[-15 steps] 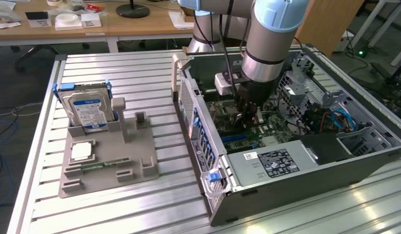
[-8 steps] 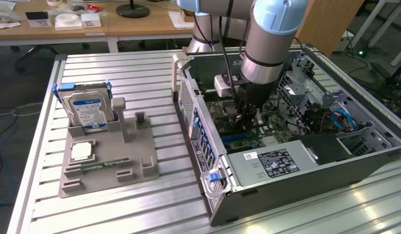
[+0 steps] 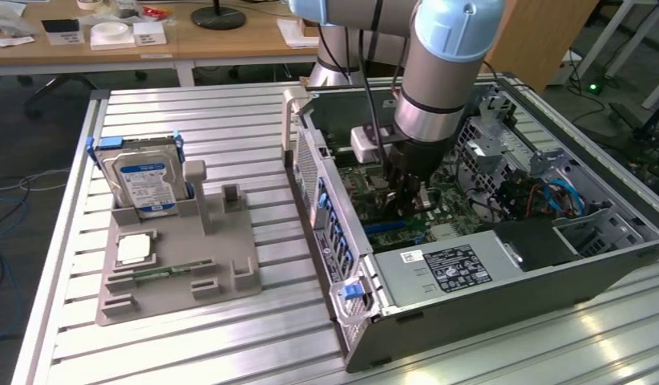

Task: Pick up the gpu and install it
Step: 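Insert the gpu into the slot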

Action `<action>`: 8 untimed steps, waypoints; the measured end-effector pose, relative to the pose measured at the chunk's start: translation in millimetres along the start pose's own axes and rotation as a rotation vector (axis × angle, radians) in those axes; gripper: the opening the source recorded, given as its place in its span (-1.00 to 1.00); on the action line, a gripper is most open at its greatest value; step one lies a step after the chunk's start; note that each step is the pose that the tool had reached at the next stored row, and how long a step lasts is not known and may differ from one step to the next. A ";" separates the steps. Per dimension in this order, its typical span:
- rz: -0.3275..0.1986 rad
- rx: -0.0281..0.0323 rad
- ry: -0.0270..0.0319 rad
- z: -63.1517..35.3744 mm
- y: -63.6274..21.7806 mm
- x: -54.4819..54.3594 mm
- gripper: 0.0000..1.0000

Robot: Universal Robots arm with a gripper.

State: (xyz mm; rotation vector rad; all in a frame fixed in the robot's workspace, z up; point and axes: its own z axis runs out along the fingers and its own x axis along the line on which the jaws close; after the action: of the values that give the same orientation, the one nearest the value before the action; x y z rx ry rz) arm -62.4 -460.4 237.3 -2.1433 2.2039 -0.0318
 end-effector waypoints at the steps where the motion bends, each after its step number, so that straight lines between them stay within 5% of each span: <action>1: 0.000 0.0001 -0.0001 0.5 0.1 0.2 -0.44; 8: 0.000 0.0000 0.0000 4.4 4.3 0.6 -0.44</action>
State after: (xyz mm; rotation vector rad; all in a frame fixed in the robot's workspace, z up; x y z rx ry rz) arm -66.3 -460.8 232.6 -2.1435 2.2037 -0.0317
